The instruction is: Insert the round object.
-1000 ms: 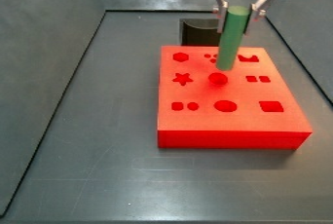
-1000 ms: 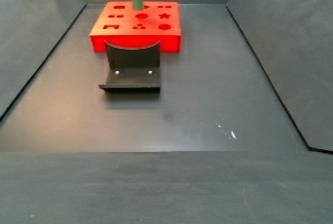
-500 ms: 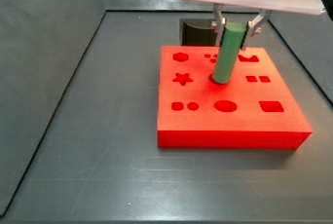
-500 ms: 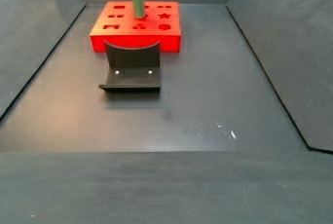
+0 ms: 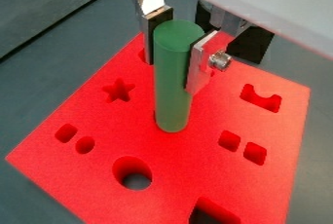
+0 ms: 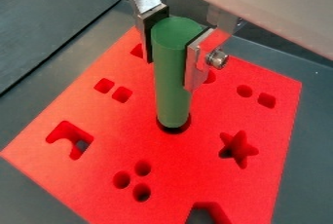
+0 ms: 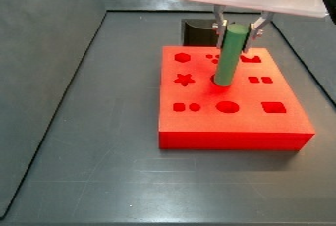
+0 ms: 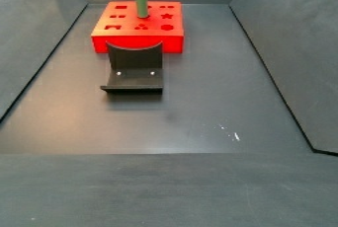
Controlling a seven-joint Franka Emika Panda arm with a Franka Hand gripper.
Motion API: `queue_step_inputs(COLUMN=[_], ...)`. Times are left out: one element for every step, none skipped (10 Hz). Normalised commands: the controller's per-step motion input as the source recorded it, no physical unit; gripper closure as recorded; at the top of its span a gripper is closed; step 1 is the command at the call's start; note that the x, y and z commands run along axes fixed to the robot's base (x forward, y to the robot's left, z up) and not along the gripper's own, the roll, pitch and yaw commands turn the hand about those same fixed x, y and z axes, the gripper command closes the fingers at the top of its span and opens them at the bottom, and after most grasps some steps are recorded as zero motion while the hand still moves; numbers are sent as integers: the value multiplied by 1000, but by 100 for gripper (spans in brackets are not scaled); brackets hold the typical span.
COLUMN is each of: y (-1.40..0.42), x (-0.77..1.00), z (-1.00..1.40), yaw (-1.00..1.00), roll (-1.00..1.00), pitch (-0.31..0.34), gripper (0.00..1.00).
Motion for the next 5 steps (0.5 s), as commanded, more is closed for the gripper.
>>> queue_step_inputs(y=[360,140,0,-163,-240], x=[-26,0,-17,0,0], z=[-426,-317,-220,-160,-183], yaw=[-86,-11,-34,-34,0], roll=[-20,-46,-51,-10,0], pitch=[0,0,0,0,0], gripper=[100,100,100,100,100])
